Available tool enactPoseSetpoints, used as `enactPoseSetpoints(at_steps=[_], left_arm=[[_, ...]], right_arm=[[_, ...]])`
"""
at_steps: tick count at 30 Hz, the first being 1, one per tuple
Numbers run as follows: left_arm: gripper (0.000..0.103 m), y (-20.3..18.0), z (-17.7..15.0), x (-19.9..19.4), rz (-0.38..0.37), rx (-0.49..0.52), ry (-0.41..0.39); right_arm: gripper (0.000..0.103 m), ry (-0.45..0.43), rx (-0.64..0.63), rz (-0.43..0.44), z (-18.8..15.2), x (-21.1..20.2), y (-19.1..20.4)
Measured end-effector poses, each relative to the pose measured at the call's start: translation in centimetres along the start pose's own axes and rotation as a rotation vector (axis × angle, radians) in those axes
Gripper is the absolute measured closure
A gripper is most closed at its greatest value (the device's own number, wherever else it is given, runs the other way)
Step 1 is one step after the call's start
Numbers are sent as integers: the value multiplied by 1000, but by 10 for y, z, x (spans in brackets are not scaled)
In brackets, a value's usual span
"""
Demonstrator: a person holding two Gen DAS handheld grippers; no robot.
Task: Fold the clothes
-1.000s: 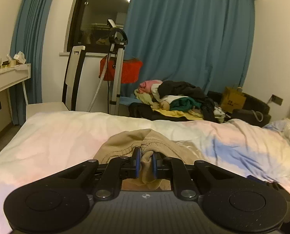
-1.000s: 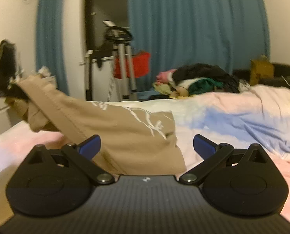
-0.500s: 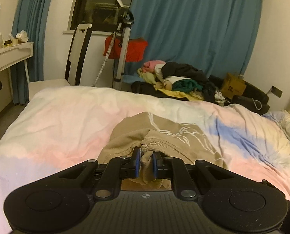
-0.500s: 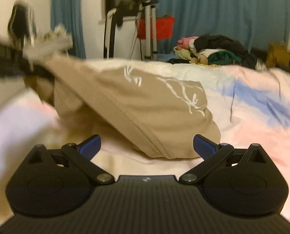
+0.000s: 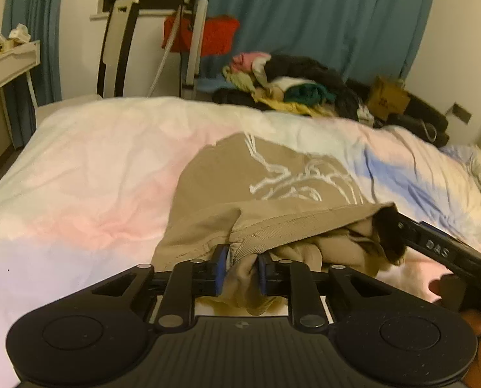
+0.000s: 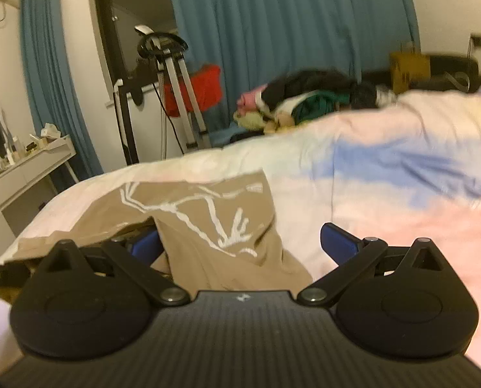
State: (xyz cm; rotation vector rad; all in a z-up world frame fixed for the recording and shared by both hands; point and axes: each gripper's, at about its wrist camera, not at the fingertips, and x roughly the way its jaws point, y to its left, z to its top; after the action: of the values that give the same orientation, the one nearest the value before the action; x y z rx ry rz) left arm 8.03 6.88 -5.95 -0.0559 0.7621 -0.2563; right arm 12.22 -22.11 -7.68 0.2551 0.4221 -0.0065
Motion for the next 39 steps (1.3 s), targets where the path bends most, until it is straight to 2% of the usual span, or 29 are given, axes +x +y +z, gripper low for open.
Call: enactPoseSetpoints(at_steps=[1,3,4,7,12,16,22,26,28,30,33,37,39], left_arm=[[77,-1,0,-1,-2,1,9],[58,-5,-1,-6,8,32,8],[52,-7,-1,-9,16,54,3],[45,-17,-3,-15,57,124,-24],[36,-37,-7,-8,86,249,-64],[35,-49,-19,12,135,379,-39],[21,-75,-34,19,141,534,-112],[20,-89,-43,38,264,595,-126],[20,-86,-39,39,334,560,-181],[20,-77,-28,31,387,463,-252],[20,-59,-11,11,407,293,-344],[20,-45,0,1,426,202,-359],[20,-42,3,1,431,194,-350]], right_arm=[[0,17,8,3,-1,4,-3],[0,32,25,11,-2,7,-6],[0,33,34,16,-2,7,-6],[0,36,60,31,-2,6,-8],[0,19,88,48,2,1,-12],[0,23,120,44,4,2,-16],[0,26,160,53,6,-1,-21],[0,9,155,53,8,-6,-20],[0,2,155,48,8,-7,-20],[0,-2,159,35,8,-7,-21],[0,16,168,21,7,-5,-23],[0,40,146,44,4,-2,-19],[0,9,96,107,6,-9,-10]])
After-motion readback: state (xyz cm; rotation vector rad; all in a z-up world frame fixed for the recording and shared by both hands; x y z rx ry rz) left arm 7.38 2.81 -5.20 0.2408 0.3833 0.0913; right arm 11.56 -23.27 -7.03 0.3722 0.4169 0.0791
